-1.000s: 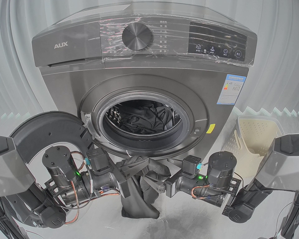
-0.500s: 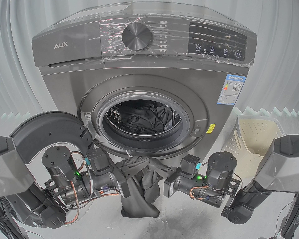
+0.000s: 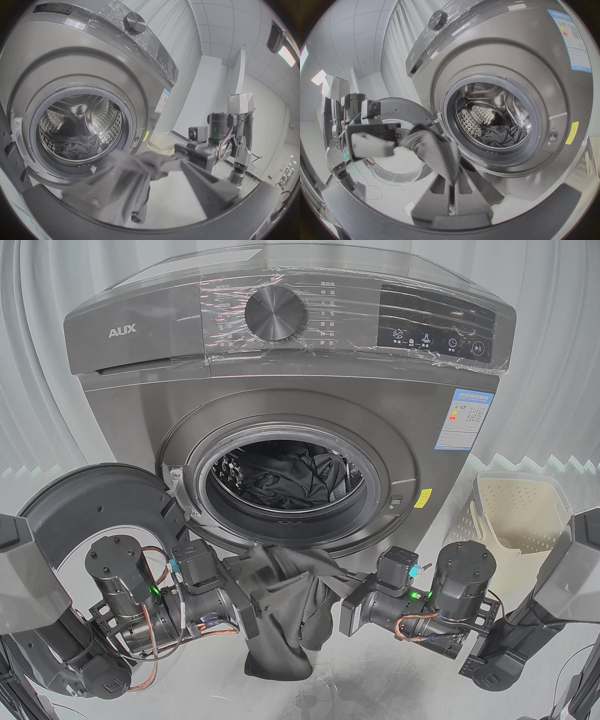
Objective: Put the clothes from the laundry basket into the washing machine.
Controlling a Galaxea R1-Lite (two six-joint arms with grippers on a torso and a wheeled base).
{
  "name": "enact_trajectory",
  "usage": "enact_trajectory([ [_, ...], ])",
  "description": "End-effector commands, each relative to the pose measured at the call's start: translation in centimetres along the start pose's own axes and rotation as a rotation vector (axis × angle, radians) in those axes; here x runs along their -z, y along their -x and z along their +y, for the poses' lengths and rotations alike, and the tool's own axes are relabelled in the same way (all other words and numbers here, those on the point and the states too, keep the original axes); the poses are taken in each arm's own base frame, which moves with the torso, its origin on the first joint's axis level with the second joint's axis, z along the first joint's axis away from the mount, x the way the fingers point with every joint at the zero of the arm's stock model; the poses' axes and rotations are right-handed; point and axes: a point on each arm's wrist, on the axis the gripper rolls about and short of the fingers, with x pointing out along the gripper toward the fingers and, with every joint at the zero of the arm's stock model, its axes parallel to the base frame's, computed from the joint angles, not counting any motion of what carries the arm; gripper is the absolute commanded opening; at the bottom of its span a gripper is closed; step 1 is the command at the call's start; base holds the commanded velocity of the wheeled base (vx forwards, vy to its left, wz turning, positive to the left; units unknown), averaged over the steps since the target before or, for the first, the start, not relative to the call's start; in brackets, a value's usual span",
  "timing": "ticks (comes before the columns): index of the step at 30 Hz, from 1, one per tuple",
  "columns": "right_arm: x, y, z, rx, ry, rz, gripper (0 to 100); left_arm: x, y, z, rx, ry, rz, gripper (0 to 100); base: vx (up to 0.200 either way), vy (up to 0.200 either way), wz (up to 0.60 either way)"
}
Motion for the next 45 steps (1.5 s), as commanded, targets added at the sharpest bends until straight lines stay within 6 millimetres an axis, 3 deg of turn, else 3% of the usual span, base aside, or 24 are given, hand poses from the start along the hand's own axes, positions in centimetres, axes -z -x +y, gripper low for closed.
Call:
enact_trajectory([
  [1,-1.8,0.9,-0.1,0.005,-0.001,-0.056,0,0.5,0.2,0.0,-0.003,0.017,0.021,100,0.0,0.0,0.0],
  [12,-3.9,2.1,-0.1,0.006,-0.001,-0.121,0,1.4,1.2,0.7,-0.035,0.038,0.066,100,0.0,0.0,0.0],
  [23,-3.9,3.3,0.2,-0.019,-0.002,-0.118,0,2.9,1.3,3.0,-0.114,0.057,0.113,100,0.0,0.0,0.0],
  [32,-3.4,5.4,0.7,-0.108,0.005,-0.078,0,4.2,0.2,4.9,-0.16,0.069,0.132,100,0.0,0.0,0.0],
  [45,-3.8,5.5,1.0,-0.141,0.014,-0.094,0,7.3,-1.4,6.7,-0.179,0.069,0.199,100,0.0,0.0,0.0],
])
